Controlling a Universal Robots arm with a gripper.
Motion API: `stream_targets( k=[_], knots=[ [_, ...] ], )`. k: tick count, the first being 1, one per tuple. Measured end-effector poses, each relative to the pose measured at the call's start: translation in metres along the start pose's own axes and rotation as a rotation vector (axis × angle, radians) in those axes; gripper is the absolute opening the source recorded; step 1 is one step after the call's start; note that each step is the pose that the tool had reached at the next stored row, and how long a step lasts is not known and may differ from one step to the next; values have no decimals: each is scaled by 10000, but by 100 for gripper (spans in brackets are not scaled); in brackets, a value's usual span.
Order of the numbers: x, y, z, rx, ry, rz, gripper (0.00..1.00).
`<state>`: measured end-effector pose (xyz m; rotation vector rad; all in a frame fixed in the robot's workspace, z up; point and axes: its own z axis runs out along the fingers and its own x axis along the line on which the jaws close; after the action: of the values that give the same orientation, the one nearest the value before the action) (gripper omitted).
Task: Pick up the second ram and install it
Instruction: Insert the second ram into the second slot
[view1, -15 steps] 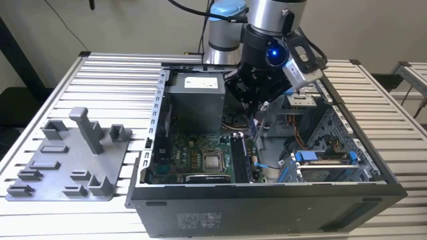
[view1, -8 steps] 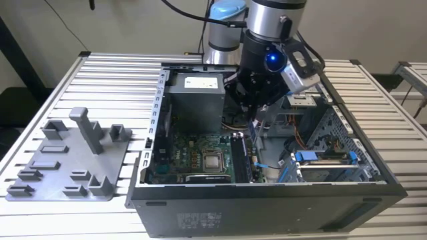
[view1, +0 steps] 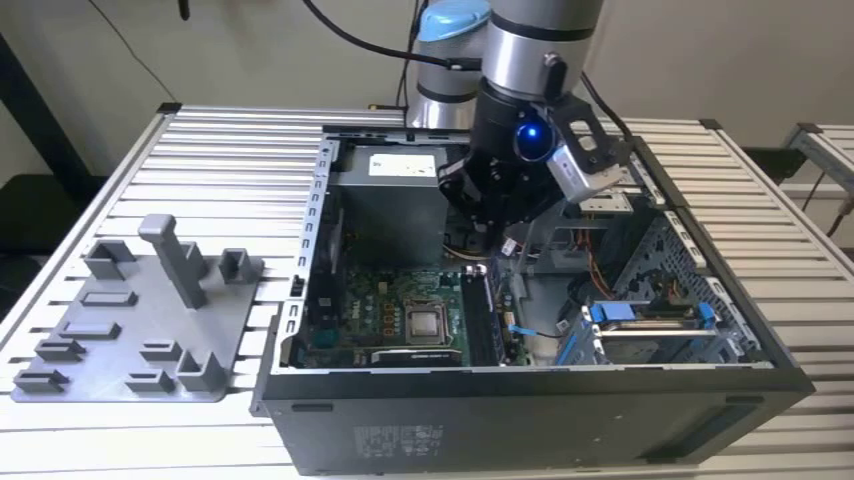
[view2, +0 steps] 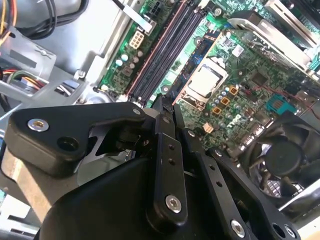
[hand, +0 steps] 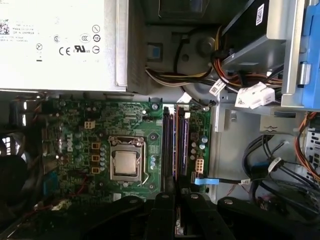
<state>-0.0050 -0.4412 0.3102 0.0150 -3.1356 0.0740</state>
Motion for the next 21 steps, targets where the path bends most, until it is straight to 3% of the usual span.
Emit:
stream_targets(
  k=[12, 21],
  knots=[
    [35, 10, 203, -2, 1, 83, 14],
    [35, 11, 224, 0, 0, 82, 14]
  ],
)
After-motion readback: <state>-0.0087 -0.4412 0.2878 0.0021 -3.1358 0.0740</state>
